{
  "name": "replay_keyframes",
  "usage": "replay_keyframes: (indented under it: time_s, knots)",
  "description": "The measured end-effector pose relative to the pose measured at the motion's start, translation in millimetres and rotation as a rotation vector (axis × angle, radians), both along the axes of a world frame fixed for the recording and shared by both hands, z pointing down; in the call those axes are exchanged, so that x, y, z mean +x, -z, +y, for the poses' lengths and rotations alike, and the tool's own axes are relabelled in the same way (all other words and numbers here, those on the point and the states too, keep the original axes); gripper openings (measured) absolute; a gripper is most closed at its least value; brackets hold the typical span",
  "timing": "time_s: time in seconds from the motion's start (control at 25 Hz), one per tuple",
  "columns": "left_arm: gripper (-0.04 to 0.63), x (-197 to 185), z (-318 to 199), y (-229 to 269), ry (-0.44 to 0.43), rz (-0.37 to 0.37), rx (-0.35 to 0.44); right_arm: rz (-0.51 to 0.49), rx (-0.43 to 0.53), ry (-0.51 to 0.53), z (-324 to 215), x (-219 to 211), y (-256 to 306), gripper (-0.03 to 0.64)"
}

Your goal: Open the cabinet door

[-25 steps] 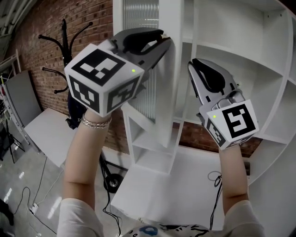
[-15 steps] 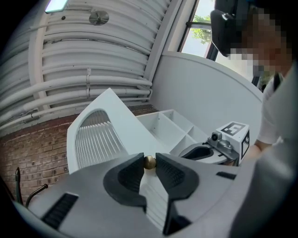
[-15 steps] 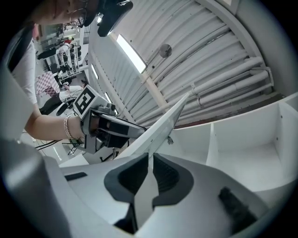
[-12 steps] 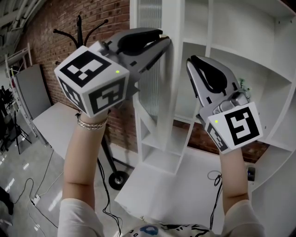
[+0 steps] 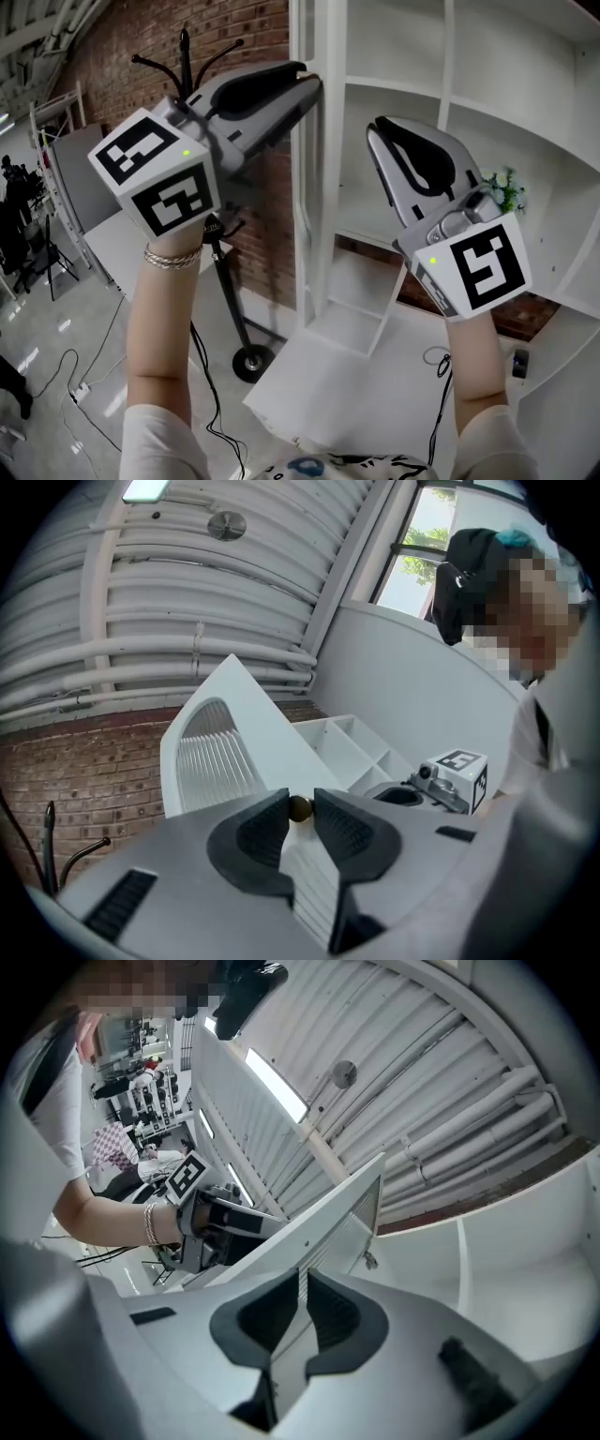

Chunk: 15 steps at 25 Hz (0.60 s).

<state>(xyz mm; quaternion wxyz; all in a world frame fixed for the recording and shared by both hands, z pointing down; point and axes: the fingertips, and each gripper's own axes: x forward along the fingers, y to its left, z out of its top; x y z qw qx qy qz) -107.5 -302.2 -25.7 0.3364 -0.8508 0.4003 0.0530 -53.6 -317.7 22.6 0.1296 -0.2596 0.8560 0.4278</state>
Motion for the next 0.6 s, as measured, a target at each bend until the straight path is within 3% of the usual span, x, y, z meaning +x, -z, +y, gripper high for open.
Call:
replay_keyframes:
  time_s: [0.44, 0.6]
  knots:
    - [0.1, -59.4, 23.9, 1.3, 0.06, 0.078, -0.001, 0.015, -0.018, 0.176, 23.3, -60.9, -8.7, 0.031]
    - [0.1, -68.6, 28.1, 1.8, 0.153, 0.053, 0.045, 0.012, -0.031, 0.223, 28.5, -76.5, -9.0, 0.031]
